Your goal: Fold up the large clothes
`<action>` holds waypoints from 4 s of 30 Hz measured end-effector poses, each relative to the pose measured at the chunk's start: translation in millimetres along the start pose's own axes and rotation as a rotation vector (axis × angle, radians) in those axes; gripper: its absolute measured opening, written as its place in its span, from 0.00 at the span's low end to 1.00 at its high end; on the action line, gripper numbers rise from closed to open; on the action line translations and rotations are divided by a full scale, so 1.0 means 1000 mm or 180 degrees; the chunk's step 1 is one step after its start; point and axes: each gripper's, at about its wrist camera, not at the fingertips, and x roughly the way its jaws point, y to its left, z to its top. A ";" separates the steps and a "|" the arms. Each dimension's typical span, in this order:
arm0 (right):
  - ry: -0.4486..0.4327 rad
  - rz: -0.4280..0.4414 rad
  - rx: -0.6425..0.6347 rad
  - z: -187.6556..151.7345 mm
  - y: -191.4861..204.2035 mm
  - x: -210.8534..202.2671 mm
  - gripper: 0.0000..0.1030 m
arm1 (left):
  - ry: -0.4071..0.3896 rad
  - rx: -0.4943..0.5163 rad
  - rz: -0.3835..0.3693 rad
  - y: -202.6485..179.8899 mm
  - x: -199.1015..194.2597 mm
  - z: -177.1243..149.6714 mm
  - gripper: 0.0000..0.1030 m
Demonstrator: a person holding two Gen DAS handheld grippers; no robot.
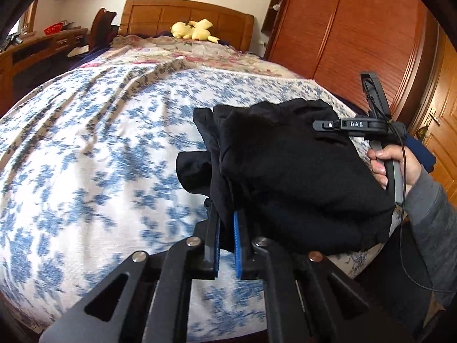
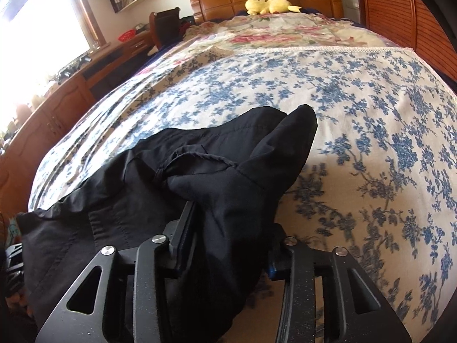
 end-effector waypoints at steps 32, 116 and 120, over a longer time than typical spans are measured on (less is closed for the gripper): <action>0.0167 0.0728 -0.1330 0.113 0.384 0.154 0.17 | -0.0700 -0.0569 0.1516 0.246 -0.179 -0.002 0.04; -0.0445 0.0744 -0.1447 -0.033 0.264 -0.028 0.85 | -0.0431 -0.0453 0.1414 0.068 -0.085 0.022 0.53; -0.0471 0.0631 -0.1315 -0.043 0.237 -0.040 0.85 | -0.0373 -0.0368 0.1243 0.039 -0.067 0.017 0.53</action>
